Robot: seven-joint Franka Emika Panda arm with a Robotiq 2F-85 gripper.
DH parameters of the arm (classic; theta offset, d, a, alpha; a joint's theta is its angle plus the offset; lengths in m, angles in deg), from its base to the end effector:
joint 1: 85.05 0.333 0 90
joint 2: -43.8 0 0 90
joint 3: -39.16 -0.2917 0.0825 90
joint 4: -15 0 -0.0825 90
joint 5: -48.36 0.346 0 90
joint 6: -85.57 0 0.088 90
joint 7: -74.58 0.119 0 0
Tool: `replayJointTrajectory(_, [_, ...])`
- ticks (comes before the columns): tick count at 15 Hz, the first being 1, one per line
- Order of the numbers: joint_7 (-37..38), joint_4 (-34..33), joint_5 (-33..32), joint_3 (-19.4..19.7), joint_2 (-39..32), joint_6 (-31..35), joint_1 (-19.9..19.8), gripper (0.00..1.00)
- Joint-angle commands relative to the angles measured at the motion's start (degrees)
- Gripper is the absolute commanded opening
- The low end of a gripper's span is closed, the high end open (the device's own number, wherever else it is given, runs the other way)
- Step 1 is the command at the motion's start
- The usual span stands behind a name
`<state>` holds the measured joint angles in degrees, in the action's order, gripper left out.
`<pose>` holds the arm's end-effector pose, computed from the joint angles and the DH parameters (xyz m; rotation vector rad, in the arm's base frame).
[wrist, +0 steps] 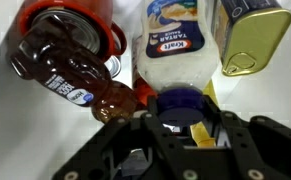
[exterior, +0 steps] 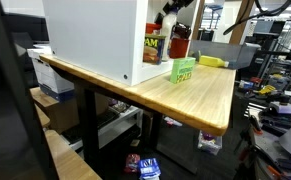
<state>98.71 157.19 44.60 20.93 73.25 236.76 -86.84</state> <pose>0.4060 0.1342 0.5197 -2.9402 0.1089 -1.0305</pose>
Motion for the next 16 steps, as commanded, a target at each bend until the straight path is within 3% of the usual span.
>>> replayJointTrajectory(1, [5.5, -1.0, -4.0, -3.4, 0.0, 1.0, -3.3, 0.2])
replayJointTrajectory(2, [6.4, -1.0, -4.6, -3.9, -0.1, 0.9, -3.7, 0.2])
replayJointTrajectory(3, [7.0, -1.2, -4.9, -4.3, -0.1, 0.8, -4.0, 0.7])
replayJointTrajectory(4, [7.6, -1.3, -5.1, -4.5, -0.1, 0.7, -4.2, 0.71])
replayJointTrajectory(9, [7.1, -2.1, -3.9, -3.5, 0.7, -0.1, -3.5, 0.96])
replayJointTrajectory(12, [2.7, -2.5, -2.0, -0.7, 0.7, -1.6, -0.7, 1.0])
replayJointTrajectory(16, [-8.2, -2.1, 0.8, 6.0, 1.4, -3.1, 5.3, 1.0])
